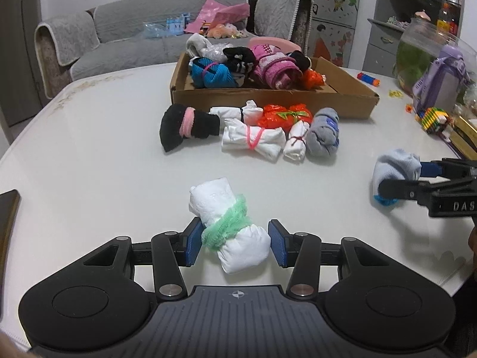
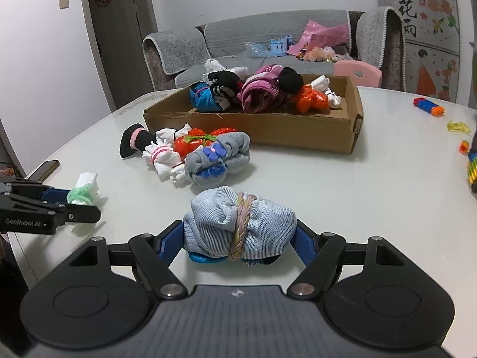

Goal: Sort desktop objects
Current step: 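Carry both held socks over the cardboard box and lower them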

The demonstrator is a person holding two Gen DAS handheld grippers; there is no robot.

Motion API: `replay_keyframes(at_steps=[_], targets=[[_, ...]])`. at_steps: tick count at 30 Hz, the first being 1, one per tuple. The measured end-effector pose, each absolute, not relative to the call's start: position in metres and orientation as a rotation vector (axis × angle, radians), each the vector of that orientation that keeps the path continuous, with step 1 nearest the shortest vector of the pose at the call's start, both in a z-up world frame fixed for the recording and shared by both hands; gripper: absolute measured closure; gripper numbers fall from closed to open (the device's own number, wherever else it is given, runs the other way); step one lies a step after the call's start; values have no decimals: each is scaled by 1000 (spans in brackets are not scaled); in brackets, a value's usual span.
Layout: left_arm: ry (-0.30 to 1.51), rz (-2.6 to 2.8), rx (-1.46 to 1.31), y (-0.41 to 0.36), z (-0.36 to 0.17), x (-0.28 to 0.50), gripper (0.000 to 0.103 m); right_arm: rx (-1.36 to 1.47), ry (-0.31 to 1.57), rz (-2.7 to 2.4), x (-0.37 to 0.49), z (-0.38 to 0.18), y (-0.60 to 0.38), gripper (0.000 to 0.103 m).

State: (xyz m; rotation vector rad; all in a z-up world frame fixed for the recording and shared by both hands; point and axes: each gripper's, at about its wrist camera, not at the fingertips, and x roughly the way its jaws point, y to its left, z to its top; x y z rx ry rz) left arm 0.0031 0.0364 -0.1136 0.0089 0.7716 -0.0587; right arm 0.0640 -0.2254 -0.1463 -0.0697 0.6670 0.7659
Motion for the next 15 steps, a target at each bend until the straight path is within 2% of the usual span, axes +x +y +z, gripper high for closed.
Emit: replay_keyframes(at_steps=[15], targets=[[706, -37, 7, 56, -79, -5, 49, -15, 646, 698, 66, -125, -259, 31]])
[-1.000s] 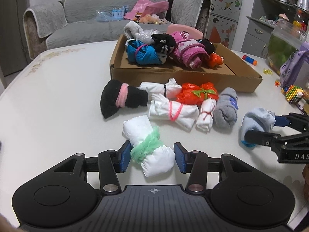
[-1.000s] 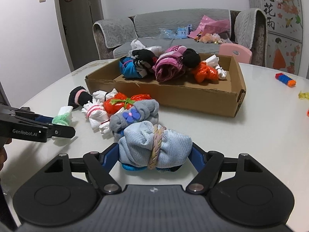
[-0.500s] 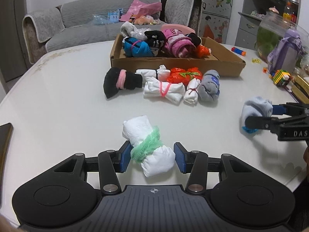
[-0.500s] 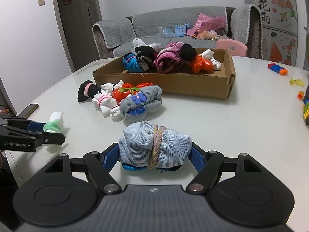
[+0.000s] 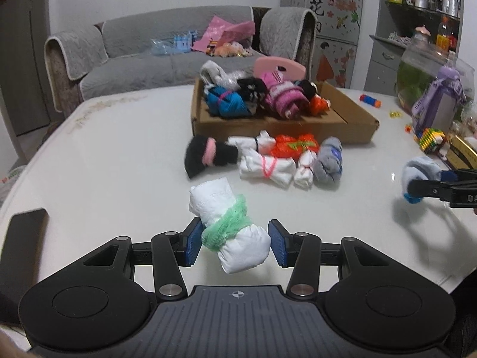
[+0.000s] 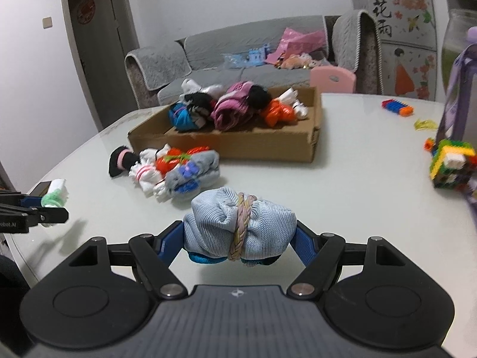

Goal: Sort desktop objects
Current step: 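Carry both held socks over the cardboard box and lower them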

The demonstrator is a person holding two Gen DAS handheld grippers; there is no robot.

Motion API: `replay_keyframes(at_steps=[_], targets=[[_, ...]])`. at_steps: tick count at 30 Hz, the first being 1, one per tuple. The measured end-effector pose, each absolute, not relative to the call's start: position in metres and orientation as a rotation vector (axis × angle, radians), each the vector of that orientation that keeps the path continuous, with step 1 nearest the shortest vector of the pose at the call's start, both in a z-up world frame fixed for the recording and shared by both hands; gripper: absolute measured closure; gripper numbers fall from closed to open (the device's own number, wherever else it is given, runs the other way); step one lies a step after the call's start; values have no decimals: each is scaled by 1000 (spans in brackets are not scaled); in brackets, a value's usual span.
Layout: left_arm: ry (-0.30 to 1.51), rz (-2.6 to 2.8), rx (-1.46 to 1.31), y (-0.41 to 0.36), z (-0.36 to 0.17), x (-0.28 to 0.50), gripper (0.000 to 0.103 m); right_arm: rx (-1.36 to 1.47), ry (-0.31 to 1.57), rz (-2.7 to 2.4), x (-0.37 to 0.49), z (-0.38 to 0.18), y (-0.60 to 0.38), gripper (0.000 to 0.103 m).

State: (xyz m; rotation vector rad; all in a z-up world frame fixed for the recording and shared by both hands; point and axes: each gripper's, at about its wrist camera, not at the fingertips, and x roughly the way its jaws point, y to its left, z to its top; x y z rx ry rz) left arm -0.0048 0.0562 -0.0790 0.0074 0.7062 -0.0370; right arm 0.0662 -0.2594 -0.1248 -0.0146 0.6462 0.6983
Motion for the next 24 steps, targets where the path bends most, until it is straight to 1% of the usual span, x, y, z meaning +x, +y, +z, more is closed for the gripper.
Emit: replay_keyframes(at_steps=[9, 17, 24], targets=[[657, 0, 39, 81, -37, 24, 49, -34, 600, 652, 86, -95, -284, 31], [629, 9, 59, 97, 4, 77, 49, -58, 542, 624, 120, -56, -292, 31], [638, -2, 47, 98, 24, 125, 49, -84, 504, 636, 159, -25, -274, 31]])
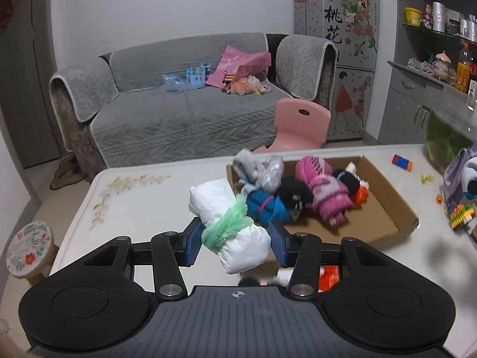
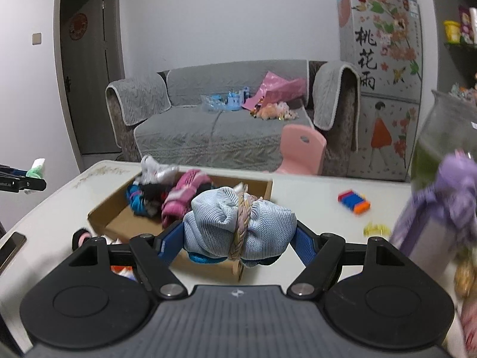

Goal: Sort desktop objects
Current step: 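Carry both held socks over the cardboard box and lower them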

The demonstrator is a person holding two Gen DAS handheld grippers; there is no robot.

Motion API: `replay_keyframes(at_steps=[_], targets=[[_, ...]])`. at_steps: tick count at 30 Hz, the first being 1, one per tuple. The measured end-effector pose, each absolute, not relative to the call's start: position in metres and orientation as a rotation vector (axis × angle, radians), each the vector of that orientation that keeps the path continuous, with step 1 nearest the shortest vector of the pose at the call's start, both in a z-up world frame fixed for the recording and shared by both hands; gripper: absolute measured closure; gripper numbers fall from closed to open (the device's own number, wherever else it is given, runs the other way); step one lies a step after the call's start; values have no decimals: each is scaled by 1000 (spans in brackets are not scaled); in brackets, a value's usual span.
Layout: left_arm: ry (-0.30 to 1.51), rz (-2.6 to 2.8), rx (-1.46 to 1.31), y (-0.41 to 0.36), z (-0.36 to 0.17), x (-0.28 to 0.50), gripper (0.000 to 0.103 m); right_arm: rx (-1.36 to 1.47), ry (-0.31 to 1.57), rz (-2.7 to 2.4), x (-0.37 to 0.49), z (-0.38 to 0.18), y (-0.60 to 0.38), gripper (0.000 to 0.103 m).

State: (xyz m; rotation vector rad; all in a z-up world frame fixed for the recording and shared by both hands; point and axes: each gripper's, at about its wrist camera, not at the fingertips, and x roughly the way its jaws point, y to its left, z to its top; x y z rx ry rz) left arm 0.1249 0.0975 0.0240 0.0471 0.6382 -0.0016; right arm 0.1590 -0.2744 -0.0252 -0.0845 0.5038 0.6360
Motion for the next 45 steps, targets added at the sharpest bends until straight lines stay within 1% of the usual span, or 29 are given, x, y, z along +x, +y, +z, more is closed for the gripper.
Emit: replay_keyframes(at_steps=[5, 14, 25, 37, 41, 42, 44, 45], targets=[[638, 2, 49, 86, 25, 156, 49, -87, 504, 657, 184, -20, -256, 31], [672, 5, 32, 73, 1, 203, 49, -122, 551, 681, 218, -29, -219, 31], [783, -36, 38, 64, -38, 244, 49, -169, 637, 675, 251, -48, -192, 31], [867, -71, 62, 53, -78, 258, 48, -242, 754, 703, 263, -88, -171, 31], [919, -67, 72, 55, -99, 267, 45, -252, 779, 699, 263, -98, -168, 30], [925, -61, 85, 55, -103, 268, 48, -255, 785, 698, 262, -100, -167, 30], [905, -59, 130, 51, -106, 264, 45, -260, 788, 693, 262, -104, -165, 30], [903, -61, 138, 49, -107, 262, 42, -256, 791, 691, 262, -105, -164, 30]])
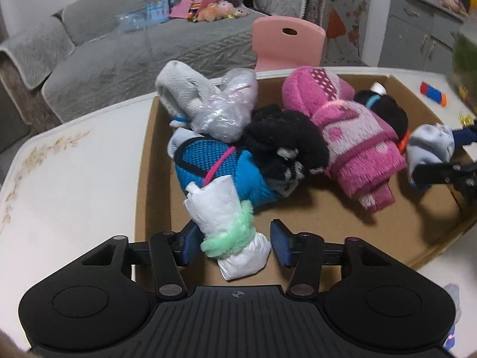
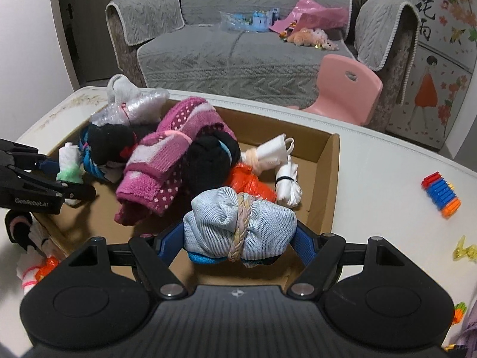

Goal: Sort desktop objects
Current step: 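Open both tools to release the socks and move back to the table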

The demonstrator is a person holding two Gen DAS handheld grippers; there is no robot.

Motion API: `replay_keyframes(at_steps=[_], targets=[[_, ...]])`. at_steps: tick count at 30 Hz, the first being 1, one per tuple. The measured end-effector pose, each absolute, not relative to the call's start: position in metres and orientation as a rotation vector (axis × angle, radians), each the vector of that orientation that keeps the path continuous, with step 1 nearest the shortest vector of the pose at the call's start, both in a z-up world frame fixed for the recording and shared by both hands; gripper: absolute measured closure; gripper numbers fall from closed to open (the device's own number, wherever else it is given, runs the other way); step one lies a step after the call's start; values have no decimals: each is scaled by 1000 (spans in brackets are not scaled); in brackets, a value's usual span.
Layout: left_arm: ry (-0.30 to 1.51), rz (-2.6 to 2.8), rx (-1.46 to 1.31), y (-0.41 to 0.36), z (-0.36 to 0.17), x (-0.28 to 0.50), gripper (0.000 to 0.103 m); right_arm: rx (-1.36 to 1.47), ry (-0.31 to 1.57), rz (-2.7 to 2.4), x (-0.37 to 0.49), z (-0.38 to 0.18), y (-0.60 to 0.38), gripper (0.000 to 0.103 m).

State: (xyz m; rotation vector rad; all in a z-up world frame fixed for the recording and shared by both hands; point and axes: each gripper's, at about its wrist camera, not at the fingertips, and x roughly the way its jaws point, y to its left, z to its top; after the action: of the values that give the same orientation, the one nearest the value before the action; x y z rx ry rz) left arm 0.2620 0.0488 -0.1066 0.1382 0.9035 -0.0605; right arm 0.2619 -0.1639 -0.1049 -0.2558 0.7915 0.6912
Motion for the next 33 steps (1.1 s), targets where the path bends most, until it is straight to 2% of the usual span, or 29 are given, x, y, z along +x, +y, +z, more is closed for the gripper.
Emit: replay_keyframes(at_steps=[1, 2, 11, 13, 15, 26, 33], targets=[[902, -61, 139, 47, -106, 261, 34, -253, 793, 690, 262, -106, -164, 30], [898, -58, 142, 46, -106, 259, 32, -252, 796, 689, 261, -107, -163, 30], [836, -52, 161, 41, -93, 244, 24, -259, 765, 680, 256, -109, -163, 23], [819, -40, 163, 42, -89, 240, 20, -244, 750, 678, 256, -106, -166, 9], [810, -37, 160, 43, -84, 238, 20, -226, 730, 694, 254, -100, -170, 5], [713, -34, 89, 70, -47, 180, 16, -178, 621, 712, 224, -64, -200, 5], [701, 22, 73, 97, -60, 131, 13, -142, 554, 780, 165, -65, -224, 1]])
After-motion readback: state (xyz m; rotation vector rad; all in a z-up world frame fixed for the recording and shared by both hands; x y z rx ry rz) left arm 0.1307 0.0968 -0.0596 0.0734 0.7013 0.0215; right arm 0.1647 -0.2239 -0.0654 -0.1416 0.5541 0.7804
